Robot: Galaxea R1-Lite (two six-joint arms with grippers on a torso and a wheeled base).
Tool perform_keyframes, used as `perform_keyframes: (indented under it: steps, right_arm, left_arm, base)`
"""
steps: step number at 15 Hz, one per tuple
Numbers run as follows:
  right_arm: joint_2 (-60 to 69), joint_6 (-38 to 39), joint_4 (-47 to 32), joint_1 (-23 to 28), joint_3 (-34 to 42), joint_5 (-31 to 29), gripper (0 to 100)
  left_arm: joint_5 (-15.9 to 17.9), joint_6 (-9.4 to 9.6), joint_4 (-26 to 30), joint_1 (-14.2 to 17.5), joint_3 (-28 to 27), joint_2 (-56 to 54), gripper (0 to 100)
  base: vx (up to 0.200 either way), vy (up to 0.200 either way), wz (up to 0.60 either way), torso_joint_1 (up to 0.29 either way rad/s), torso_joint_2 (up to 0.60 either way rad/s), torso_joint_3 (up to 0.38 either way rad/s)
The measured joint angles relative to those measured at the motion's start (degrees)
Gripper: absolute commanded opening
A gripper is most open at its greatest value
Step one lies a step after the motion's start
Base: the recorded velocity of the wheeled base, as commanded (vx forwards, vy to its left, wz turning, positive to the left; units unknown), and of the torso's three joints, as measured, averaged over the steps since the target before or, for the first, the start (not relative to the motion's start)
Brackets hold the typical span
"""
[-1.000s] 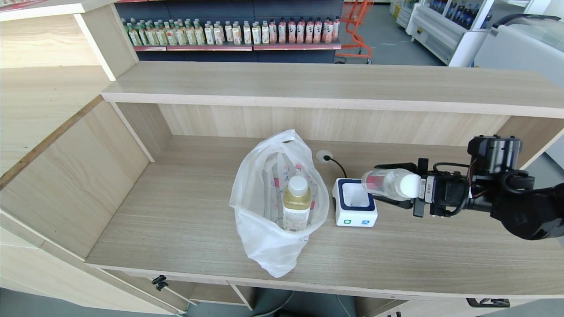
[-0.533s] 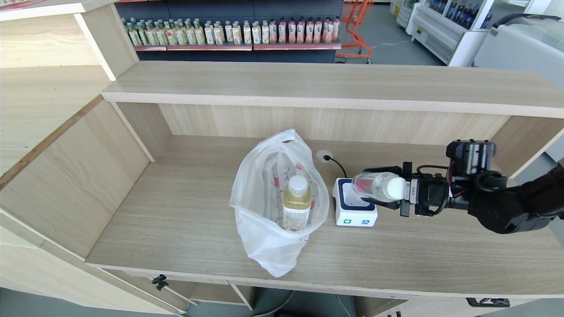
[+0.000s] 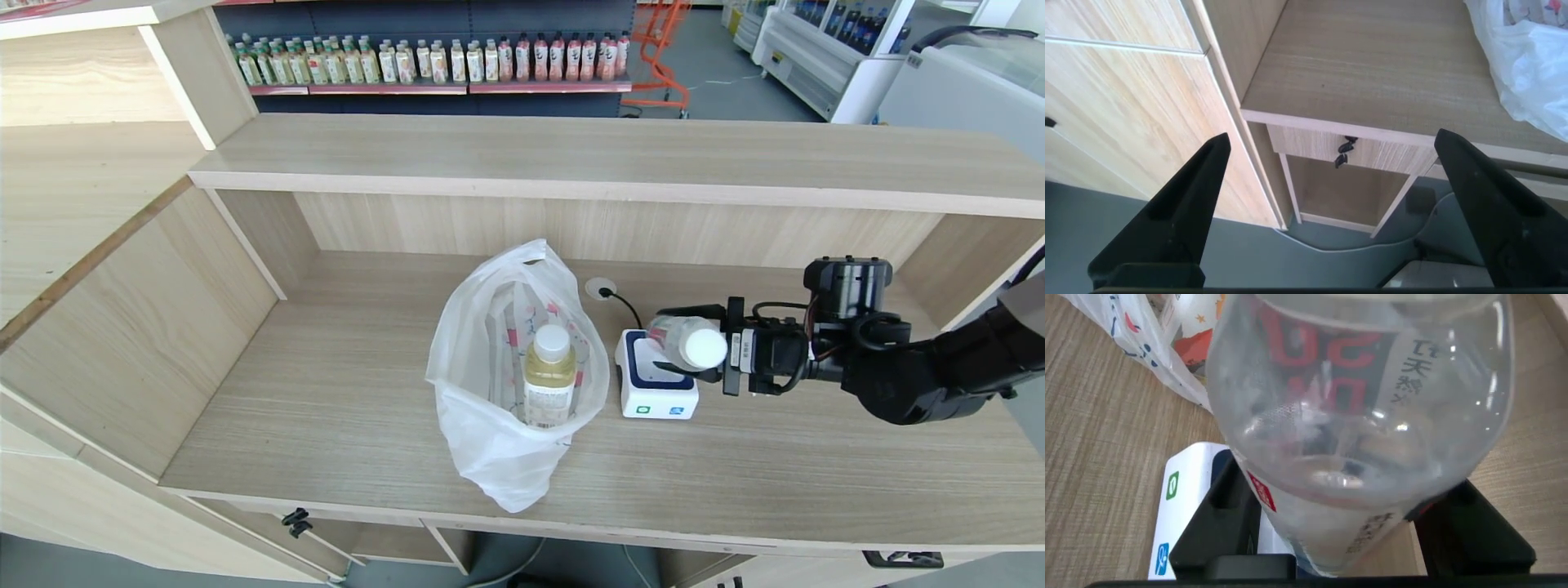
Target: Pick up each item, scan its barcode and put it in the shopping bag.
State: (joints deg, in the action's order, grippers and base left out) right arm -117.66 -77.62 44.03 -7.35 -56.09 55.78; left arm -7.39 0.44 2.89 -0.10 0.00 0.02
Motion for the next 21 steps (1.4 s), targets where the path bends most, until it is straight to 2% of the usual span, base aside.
perform_keyframes:
  steps: [8, 11, 13, 15, 16, 18, 19, 21]
  right_arm:
    - [0.09, 0.76, -0.22, -0.2, -0.83, -0.12, 0]
    - [2.72, 7.47, -0.22, -0.13, -0.9, -0.28, 0]
    - [6.42, 17.13, -0.18, -0.04, -0.49, -0.23, 0]
    - [11.13, 32.78, -0.07, 0.13, 0.06, -1.56, 0]
    - [13.28, 38.97, -0.07, 0.11, 0.3, -4.13, 0]
    - [15.46, 51.46, -0.05, -1.44, 0.37, -13.82, 0]
    - [15.52, 58.0, 0.24, -3.34, -0.13, -19.87, 0]
    - [13.53, 68.47, 2.28, -7.69, -2.36, -28.01, 0]
  left_arm:
    - [0.0, 0.0, 0.0, 0.0, 0.0, 0.0, 100]
    - [0.0, 0.0, 0.0, 0.0, 0.0, 0.0, 100]
    - [0.0, 0.0, 0.0, 0.0, 0.0, 0.0, 100]
    - [-0.02, 0.0, 0.0, 0.0, 0.0, 0.0, 100]
    - [0.0, 0.0, 0.0, 0.0, 0.0, 0.0, 100]
    - [0.0, 0.0, 0.0, 0.0, 0.0, 0.0, 100]
    - [-0.02, 0.0, 0.01, 0.0, 0.0, 0.0, 100]
    - [0.0, 0.0, 0.0, 0.0, 0.0, 0.0, 100]
  base:
    - [0.0, 0.0, 0.0, 0.0, 0.0, 0.0]
    - [0.0, 0.0, 0.0, 0.0, 0.0, 0.0]
    - [0.0, 0.0, 0.0, 0.0, 0.0, 0.0]
    - [0.0, 0.0, 0.0, 0.0, 0.0, 0.0]
    - [0.0, 0.0, 0.0, 0.0, 0.0, 0.0]
    - [0.0, 0.0, 0.0, 0.0, 0.0, 0.0]
    - [0.0, 0.0, 0.0, 0.0, 0.0, 0.0]
    - [0.0, 0.0, 0.0, 0.0, 0.0, 0.0]
